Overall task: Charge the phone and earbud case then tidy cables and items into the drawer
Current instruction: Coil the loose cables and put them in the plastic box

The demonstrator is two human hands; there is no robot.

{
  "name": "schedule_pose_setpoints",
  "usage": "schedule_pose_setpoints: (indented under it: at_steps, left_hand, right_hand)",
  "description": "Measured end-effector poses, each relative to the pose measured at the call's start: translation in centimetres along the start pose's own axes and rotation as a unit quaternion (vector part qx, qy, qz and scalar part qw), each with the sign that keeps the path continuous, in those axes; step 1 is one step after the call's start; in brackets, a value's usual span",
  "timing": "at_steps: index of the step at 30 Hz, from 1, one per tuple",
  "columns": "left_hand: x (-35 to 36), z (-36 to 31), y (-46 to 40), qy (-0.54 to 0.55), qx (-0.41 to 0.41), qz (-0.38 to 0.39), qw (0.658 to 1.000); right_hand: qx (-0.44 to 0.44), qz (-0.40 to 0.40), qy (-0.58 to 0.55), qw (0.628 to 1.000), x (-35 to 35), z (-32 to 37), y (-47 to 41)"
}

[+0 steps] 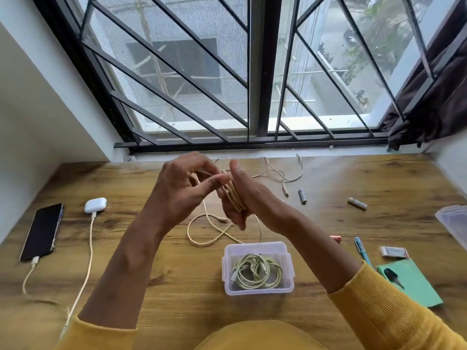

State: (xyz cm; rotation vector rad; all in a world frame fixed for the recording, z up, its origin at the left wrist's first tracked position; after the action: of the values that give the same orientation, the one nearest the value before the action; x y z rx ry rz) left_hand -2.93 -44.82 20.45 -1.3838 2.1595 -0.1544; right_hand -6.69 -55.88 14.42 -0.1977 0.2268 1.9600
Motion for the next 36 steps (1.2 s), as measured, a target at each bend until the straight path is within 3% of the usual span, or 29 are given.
schedule_pose_setpoints:
  at_steps: [5, 9, 13, 18, 26, 30, 33, 36]
  left_hand:
    - [0.6, 1.9, 0.4, 0.039, -0.030, -0.011, 0.999]
    - [1.9, 2.4, 0.6, 0.083, -0.051, 0.044, 0.994]
    - [2.7, 2.5, 1.0, 0.065, -0.058, 0.054, 0.995]
    - [2.6, 3.4, 1.5, 0.075, -0.062, -0.027, 0.995]
    - [2.5, 6.0, 3.8, 0.198, -0.128, -0.196, 0.952]
    - [1.6, 7.5, 4.7, 0.242, -0.181, -0.278, 0.912]
    - [1.7, 8.3, 5.1, 0.294, -0.216, -0.306, 0.880]
    - [1.9, 8.7, 5.4, 0.298, -0.239, -0.317, 0.868]
  right_hand:
    - [0.001, 0.096, -0.081, 0.992, 1.0, 0.2, 0.2]
    - [-0.007, 0.164, -0.149, 0.975, 2.0, 0.7, 0.6]
    - [0.005, 0.179, -0.178, 0.968, 2.4, 0.0, 0.8]
    - [0.058, 0.089, -0.199, 0.974, 1.3, -2.2, 0.0]
    - [0.046, -0.099, -0.135, 0.985, -2.5, -3.8, 0.5]
    - [0.007, -0.202, 0.040, 0.979, -3.8, -3.1, 1.4]
    - [-0.046, -0.263, 0.220, 0.938, -3.6, -1.1, 1.9]
    - [-0.074, -0.306, 0.278, 0.907, -3.3, 0.0, 2.1]
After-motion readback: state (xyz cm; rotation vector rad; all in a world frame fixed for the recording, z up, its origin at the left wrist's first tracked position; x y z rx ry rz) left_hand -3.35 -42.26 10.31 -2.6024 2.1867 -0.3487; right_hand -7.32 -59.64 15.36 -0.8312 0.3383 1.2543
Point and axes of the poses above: each hand's wrist, its own y-axis away from the middle knuckle, its own x-axis out of the palm, z = x × y, the point moved 9 cm from there along -y, towards the middle knuckle, and after that the axes turned 15 degrees about y, right-handed, at the moved point
